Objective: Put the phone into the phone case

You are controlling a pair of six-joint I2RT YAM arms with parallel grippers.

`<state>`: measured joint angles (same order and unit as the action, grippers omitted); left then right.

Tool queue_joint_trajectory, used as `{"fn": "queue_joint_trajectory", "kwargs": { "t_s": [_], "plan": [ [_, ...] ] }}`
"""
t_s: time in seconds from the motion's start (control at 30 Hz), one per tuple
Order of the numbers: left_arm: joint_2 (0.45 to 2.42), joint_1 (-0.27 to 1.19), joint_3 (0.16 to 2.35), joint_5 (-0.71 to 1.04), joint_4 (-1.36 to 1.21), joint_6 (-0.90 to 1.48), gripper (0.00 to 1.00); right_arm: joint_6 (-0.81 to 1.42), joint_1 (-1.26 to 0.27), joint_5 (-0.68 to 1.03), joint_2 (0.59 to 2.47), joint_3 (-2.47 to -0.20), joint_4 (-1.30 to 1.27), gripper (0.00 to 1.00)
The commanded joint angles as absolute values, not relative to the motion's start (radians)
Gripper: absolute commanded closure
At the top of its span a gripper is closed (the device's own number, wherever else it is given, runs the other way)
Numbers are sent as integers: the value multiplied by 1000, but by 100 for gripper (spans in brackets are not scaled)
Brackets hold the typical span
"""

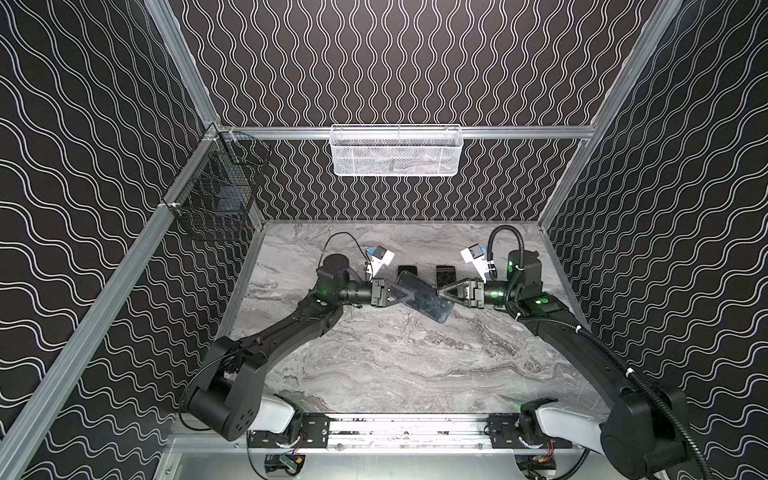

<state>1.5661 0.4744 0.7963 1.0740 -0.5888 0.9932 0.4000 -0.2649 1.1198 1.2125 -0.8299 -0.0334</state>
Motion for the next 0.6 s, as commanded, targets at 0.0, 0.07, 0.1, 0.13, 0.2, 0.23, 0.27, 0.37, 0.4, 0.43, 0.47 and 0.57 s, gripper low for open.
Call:
{"fn": "queue_joint_trajectory", "kwargs": {
  "t_s": [0.0, 0.07, 0.1, 0.13, 0.2, 0.23, 0.27, 0.37, 0.4, 0.43, 0.47, 0.57],
  "plan": [
    [1556, 472, 797, 1054, -648, 998, 100, 400, -265, 1115, 1204, -817, -27, 48],
    [1552, 472, 796, 1052, -641, 994, 100, 407, -264, 1120, 1201, -806, -38, 49],
    [1552, 470, 796, 1052, -639, 993, 100, 413, -265, 1125, 1199, -800, -44, 49],
    [1554, 471, 797, 1052, -639, 994, 100, 420, -265, 1131, 1197, -794, -53, 51],
    [1558, 470, 799, 1052, -644, 998, 100, 429, -264, 1139, 1195, -785, -67, 59],
    [1562, 471, 798, 1050, -649, 1000, 100, 431, -265, 1137, 1193, -784, -69, 66],
    [1565, 470, 798, 1052, -655, 1005, 100, 431, -264, 1138, 1193, -783, -69, 72],
    [1572, 470, 798, 1051, -664, 1012, 100, 435, -264, 1126, 1190, -783, -71, 89],
    [1572, 470, 797, 1052, -667, 1012, 100, 437, -264, 1124, 1190, -785, -74, 93],
    [1571, 471, 796, 1051, -669, 1014, 100, 437, -265, 1119, 1191, -787, -73, 97],
    [1569, 470, 797, 1053, -664, 1010, 100, 438, -264, 1114, 1190, -789, -72, 100],
    [1563, 470, 799, 1051, -650, 1000, 100, 440, -264, 1105, 1196, -796, -70, 100]
  ]
}}
